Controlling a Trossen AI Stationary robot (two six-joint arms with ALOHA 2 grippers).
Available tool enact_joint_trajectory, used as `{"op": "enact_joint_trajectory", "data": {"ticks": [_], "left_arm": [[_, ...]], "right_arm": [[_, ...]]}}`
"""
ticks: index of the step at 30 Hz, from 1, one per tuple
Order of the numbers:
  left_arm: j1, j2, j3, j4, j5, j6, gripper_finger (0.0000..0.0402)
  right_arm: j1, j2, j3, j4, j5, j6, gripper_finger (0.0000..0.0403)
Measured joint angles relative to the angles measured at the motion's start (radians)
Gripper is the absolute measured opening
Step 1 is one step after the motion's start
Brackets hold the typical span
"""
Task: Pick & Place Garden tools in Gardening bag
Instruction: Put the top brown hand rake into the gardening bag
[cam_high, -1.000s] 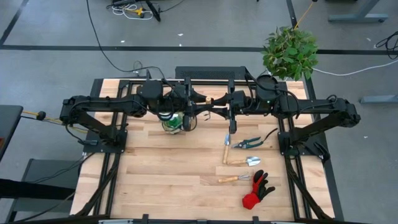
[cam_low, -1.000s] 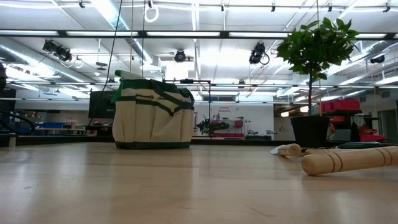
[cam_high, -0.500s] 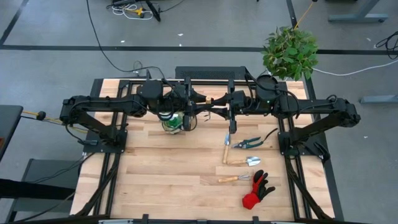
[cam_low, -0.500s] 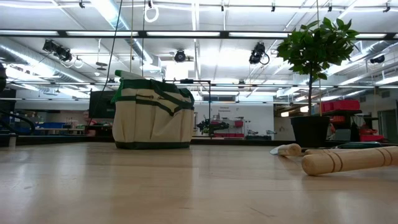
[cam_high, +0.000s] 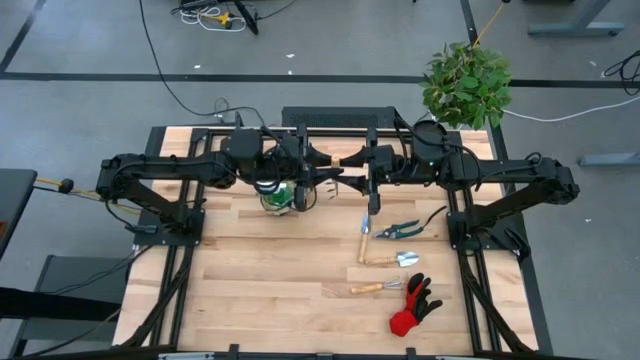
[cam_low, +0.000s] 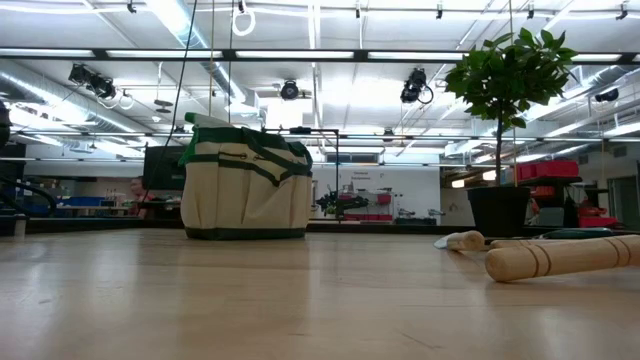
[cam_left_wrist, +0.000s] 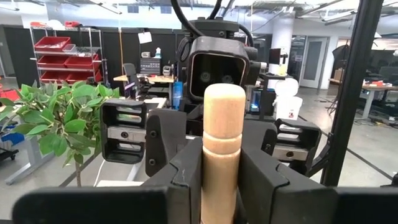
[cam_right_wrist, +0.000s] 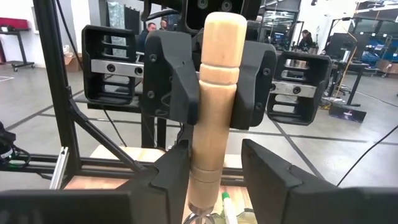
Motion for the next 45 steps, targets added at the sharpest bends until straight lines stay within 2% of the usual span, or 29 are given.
{"op": "enact_joint_trajectory", "data": {"ticks": [13,23,30,35,45], "left_arm": [[0.006,-0.013,-0.001,-0.018,-0.008,0.000,0.0083],[0.048,-0.098,-0.001,-0.147,-0.027,-0.001,0.0082],[0.081,-0.133,0.001,-0.163,-0.027,-0.008,0.0082],[0.093,-0.142,0.000,-0.183,-0.027,-0.014,0.0083],[0.108,-0.141,0.000,-0.216,0.000,-0.026,0.0081]], "right_arm": [[0.000,-0.001,0.000,-0.011,-0.003,-0.013,0.0164],[0.000,-0.002,0.000,-0.022,-0.003,-0.042,0.0165],[0.000,-0.002,0.000,-0.024,-0.003,-0.038,0.0162],[0.000,-0.002,0.000,-0.034,-0.002,-0.003,0.0133],[0.000,-0.002,0.000,-0.056,0.024,0.009,0.0036]]}}
